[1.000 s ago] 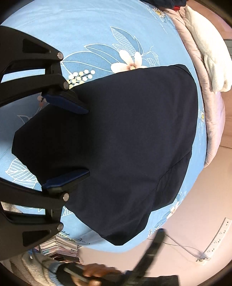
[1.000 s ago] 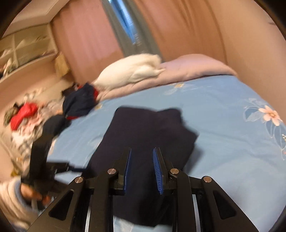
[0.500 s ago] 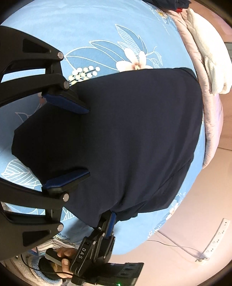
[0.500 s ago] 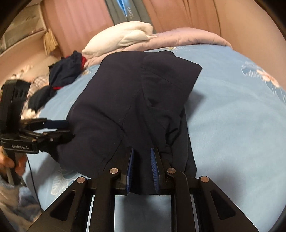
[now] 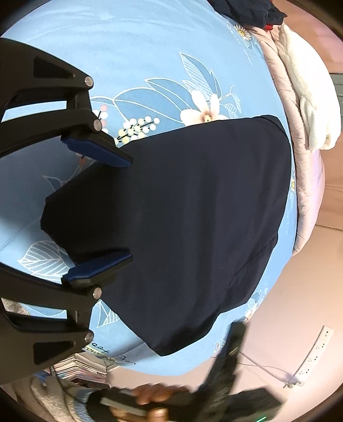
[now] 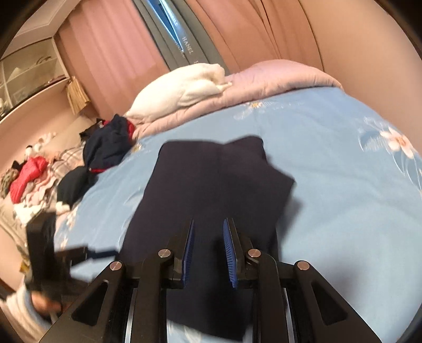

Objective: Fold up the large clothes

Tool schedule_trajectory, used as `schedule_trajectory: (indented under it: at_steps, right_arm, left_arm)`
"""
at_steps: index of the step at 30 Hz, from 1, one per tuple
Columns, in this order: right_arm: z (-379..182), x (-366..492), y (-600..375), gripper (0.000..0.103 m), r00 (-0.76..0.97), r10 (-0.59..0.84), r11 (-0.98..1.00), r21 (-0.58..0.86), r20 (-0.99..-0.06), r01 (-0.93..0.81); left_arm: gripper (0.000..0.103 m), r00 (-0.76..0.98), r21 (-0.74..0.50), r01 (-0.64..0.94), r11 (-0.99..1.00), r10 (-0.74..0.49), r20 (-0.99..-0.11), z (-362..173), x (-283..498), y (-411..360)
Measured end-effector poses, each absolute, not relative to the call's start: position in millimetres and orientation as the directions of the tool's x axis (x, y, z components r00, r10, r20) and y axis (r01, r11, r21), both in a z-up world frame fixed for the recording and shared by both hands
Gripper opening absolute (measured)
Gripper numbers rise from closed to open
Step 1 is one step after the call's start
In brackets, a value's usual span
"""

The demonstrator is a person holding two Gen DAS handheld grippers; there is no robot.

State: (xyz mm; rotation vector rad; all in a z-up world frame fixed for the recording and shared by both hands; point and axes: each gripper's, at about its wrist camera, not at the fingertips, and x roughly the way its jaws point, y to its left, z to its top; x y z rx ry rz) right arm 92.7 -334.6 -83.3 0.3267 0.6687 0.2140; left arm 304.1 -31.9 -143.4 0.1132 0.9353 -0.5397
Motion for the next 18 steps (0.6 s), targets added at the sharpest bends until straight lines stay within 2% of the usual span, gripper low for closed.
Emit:
schedule_trajectory:
  at_steps: [6, 9, 14, 18]
  right_arm:
    - [-114.2, 158.0, -332.9, 0.022, 0.695, 0.239, 0.931, 0.364, -0.678, 0.035]
    - [-147.2, 182.5, -339.9, 0.022, 0.613, 0.266, 0.907, 0.409, -0.744, 0.102]
    - [-152.0, 174.5, -345.0, 0.022, 0.612, 0.293, 0.883, 0.453, -0.735, 0.121]
    - [-121.1, 132.4, -327.6, 0.022, 0.683, 0.224, 0.938, 0.343, -0.695, 0.041]
  left_arm:
    - [0.068, 0.462, -0.148, 0.49, 0.859, -0.4, -0.792, -146.5, 309.2, -30.4]
    - [0.07, 0.458, -0.159, 0.491, 0.856, -0.409, -0.789, -147.6, 311.1, -29.3]
    - [0.072, 0.455, -0.163, 0.487, 0.858, -0.409, -0.791, -149.1, 314.8, -30.4]
    - [0.073, 0.454, -0.163, 0.486, 0.859, -0.407, -0.792, -149.5, 315.8, -29.6]
